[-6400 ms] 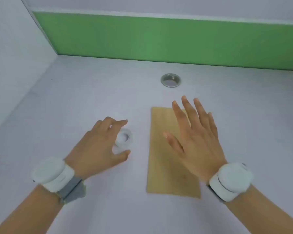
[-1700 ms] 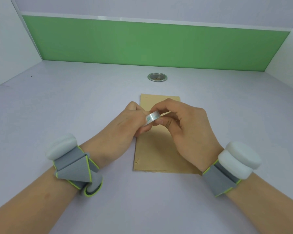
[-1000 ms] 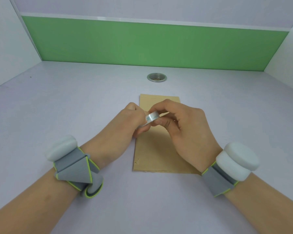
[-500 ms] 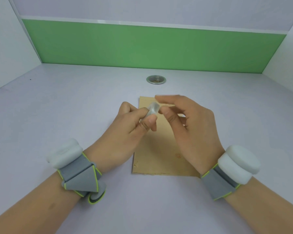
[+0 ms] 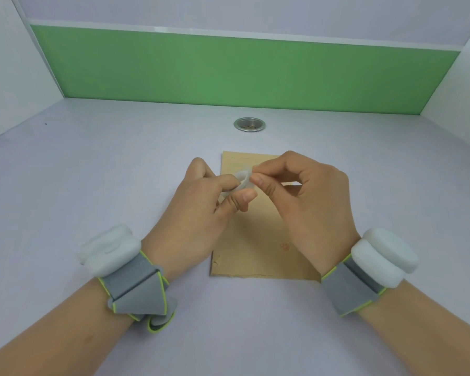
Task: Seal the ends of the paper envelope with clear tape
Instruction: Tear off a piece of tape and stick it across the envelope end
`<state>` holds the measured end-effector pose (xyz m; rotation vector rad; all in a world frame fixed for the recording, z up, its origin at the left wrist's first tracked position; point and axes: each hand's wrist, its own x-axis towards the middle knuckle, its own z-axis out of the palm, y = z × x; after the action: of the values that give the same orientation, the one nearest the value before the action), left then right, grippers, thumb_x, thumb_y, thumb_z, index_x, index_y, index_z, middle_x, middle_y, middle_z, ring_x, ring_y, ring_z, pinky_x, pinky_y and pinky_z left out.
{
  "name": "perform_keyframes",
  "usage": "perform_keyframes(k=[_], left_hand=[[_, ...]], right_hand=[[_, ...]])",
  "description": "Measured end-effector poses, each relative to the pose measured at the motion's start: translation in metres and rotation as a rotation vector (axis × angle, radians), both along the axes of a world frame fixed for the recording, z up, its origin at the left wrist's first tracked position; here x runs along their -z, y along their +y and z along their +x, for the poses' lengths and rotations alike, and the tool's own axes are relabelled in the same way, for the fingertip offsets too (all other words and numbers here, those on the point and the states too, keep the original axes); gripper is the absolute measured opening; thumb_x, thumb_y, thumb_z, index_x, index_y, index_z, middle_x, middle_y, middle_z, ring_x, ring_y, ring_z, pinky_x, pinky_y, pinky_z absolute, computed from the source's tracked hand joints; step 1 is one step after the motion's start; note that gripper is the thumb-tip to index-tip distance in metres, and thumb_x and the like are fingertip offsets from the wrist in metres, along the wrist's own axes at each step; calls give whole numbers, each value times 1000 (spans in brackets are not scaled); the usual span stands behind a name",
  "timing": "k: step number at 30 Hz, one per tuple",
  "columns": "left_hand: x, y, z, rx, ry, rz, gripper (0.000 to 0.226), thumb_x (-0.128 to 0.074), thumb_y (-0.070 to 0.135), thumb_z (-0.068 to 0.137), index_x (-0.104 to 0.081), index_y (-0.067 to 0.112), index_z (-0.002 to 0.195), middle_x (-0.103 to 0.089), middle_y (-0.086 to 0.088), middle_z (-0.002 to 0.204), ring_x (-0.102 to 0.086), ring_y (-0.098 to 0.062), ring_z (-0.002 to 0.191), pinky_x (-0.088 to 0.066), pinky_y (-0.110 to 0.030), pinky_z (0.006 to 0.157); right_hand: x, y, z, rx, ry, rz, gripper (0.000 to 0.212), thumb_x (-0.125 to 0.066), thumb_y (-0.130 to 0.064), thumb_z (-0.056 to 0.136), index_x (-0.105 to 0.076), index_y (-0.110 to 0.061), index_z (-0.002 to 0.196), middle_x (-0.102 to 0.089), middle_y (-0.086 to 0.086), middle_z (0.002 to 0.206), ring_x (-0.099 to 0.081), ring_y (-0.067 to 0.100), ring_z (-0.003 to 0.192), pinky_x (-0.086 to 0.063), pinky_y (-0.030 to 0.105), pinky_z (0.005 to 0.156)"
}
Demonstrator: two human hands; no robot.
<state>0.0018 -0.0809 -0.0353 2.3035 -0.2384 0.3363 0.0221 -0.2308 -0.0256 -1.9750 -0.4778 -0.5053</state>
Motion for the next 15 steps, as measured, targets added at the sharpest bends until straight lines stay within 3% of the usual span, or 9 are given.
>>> perform_keyframes(k=[5, 9, 12, 15], left_hand=[[0, -3, -2, -2, -4, -5, 30, -43, 53, 82, -66, 33, 77, -30, 7, 80, -41, 6, 69, -32, -1, 67], [-1, -7, -4, -20, -15, 2, 40, -37, 61, 76, -65, 33, 76, -30, 7, 79, -41, 7, 68, -32, -3, 64], [-3, -8, -4, -51, -11, 43, 43, -34, 63, 73, -64, 32, 75, -30, 8, 79, -42, -1, 68, -32, -6, 63], [-3, -6, -3, -70, -7, 73, 43, -33, 65, 70, -62, 33, 73, -29, 8, 79, -43, -3, 68, -32, -8, 63]], right_hand=[[0, -2, 2, -6, -18, -48, 4, -64, -19, 86, -65, -16, 84, -68, -13, 82, -64, 3, 80, -52, 17, 68], [4, 2, 3, 37, -123, -194, 6, -50, -19, 89, -52, -16, 86, -58, -7, 87, -57, 12, 83, -48, 32, 72], [6, 5, 5, 37, -137, -263, 6, -40, -18, 89, -43, -20, 84, -50, -3, 88, -50, 19, 82, -40, 30, 69], [7, 1, 6, -23, -56, -279, 13, -41, -6, 92, -42, -16, 83, -46, -3, 84, -44, 16, 78, -36, 25, 66]])
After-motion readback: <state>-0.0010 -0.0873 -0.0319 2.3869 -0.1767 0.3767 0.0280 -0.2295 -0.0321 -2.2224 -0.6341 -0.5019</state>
